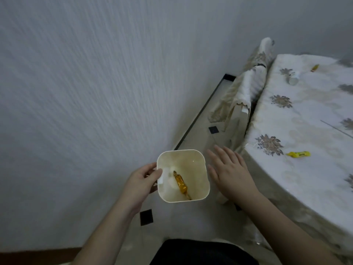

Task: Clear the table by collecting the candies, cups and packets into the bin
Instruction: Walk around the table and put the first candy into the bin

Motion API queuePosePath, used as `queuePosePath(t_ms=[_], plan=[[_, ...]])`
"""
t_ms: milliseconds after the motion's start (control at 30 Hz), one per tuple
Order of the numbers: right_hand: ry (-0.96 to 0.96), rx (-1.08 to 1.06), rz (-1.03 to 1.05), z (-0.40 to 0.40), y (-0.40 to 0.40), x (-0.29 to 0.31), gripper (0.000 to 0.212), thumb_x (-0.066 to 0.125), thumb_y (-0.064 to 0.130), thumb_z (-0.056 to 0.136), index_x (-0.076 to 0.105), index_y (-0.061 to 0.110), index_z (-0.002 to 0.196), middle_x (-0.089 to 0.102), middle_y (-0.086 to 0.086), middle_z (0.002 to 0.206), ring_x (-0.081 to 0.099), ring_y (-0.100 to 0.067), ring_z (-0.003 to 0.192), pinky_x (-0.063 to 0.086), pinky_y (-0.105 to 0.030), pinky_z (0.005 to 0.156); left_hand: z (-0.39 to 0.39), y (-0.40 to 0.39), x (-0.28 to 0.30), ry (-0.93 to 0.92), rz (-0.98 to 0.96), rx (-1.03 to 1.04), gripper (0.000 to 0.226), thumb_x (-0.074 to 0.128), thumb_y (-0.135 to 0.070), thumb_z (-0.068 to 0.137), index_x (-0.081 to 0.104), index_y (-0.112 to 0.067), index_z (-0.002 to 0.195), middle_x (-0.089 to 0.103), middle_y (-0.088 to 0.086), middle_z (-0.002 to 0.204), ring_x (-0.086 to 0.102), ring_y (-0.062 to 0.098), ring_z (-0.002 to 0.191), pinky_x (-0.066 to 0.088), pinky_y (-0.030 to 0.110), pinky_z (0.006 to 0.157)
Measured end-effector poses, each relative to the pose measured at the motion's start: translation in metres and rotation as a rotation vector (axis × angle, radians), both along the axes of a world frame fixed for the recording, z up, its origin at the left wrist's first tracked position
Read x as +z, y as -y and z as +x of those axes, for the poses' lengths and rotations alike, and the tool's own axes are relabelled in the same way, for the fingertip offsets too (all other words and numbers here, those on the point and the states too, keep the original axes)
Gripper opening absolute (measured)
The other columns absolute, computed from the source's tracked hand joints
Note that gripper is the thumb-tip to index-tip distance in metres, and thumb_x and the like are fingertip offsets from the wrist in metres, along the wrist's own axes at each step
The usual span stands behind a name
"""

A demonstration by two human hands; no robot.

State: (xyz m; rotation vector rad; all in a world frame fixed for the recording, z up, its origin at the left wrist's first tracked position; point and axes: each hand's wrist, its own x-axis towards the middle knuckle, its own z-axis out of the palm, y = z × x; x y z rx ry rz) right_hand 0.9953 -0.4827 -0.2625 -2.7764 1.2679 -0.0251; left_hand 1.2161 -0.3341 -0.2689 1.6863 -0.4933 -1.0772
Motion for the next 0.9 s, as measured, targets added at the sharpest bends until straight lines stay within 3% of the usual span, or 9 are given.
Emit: queuePosePath(t_ms=[233, 433, 633, 900], plan=[[0.001, -0.205, 0.024, -0.007, 0.025, 0.001, 0.06, 0.015, 0.05, 0.094, 0.036, 0.026, 0.144, 0.035, -0.001, 0.152, 0.028, -0.024, 0.141, 0.023, -0.043, 0.114, 0.023, 0.076, 0.002, -0.021, -0.018, -0.201, 0.021, 0.061, -0.02, 0.098, 0.072, -0.025, 0.116, 0.079, -0.008, 0.095, 0.074, 0.006, 0.084, 0.057, 0.017, 0.06], [-0.013, -0.362, 0.008, -0.026, 0.072, 0.006, 0.063, 0.013, 0.049, 0.092, 0.033, 0.023, 0.146, 0.031, -0.003, 0.155, 0.025, -0.025, 0.143, 0.02, -0.042, 0.114, 0.016, 0.149, 0.002, -0.027, -0.024, -0.328, 0.023, 0.06, -0.024, 0.098, 0.07, -0.027, 0.119, 0.078, -0.005, 0.102, 0.074, 0.01, 0.09, 0.059, 0.022, 0.065], [0.054, -0.467, -0.011, -0.057, 0.139, 0.012, 0.05, 0.036, 0.039, 0.098, 0.035, 0.024, 0.146, 0.029, -0.002, 0.156, 0.021, -0.023, 0.144, 0.017, -0.042, 0.116, -0.006, 0.235, 0.006, -0.022, -0.019, -0.469, 0.02, 0.061, -0.025, 0.098, 0.072, -0.03, 0.114, 0.078, -0.008, 0.101, 0.074, 0.01, 0.092, 0.06, 0.024, 0.067], [0.076, -0.601, 0.03, -0.107, 0.22, 0.015, 0.051, 0.029, 0.042, 0.099, 0.027, 0.026, 0.148, 0.019, 0.001, 0.159, 0.015, -0.022, 0.145, 0.014, -0.039, 0.116, -0.048, 0.352, 0.03, -0.024, -0.05, -0.585, 0.022, 0.061, -0.014, 0.098, 0.075, -0.029, 0.104, 0.079, -0.002, 0.096, 0.075, 0.009, 0.085, 0.057, 0.019, 0.062]])
